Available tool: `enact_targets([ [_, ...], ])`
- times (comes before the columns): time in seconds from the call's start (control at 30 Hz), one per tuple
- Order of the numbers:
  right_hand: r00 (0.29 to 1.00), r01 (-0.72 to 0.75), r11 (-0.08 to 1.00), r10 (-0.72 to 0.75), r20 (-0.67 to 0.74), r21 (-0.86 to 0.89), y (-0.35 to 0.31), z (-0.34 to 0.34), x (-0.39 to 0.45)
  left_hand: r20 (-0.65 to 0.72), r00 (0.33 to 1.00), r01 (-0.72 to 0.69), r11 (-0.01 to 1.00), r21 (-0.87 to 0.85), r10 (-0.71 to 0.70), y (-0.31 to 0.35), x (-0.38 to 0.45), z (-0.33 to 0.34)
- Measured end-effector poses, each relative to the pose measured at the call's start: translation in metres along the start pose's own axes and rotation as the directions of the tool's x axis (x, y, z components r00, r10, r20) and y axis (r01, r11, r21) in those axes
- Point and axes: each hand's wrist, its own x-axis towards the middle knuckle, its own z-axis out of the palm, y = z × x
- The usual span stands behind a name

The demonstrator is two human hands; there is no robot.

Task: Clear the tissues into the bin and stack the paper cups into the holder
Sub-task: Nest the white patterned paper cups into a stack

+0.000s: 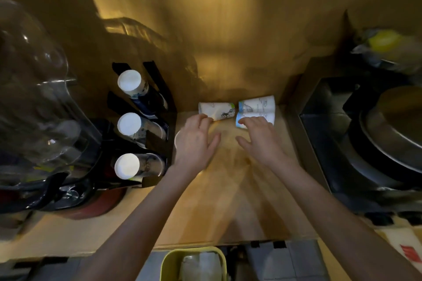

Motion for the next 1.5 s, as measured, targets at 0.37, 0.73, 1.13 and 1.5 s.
enact_targets([
  [0.37,0.979,-0.195,0.981,0.193,-0.069,-0.017,0.114,0.011,0.066,0.283,0.957,-0.074,0.995,0.06,0.055,0.031,0.085,0.105],
  [0.73,0.9,-0.435,0.837,0.416,0.13,0.333,0.177,0.049,0.13,0.536,0.844,-0.146,0.966,0.214,0.009,0.031,0.135,0.19],
  [1.13,0.637,-0.735,0.329,0.636,0.436,0.594,0.195,0.074,0.169,0.476,0.866,-0.161,0.986,-0.03,0.156,0.027,0.147,0.227],
  [1.5,0.505,-0.691,-0.033,0.693,0.515,0.722,0.203,0.1,0.182,0.34,0.937,-0.049,0.994,-0.093,0.078,0.019,0.122,0.215],
])
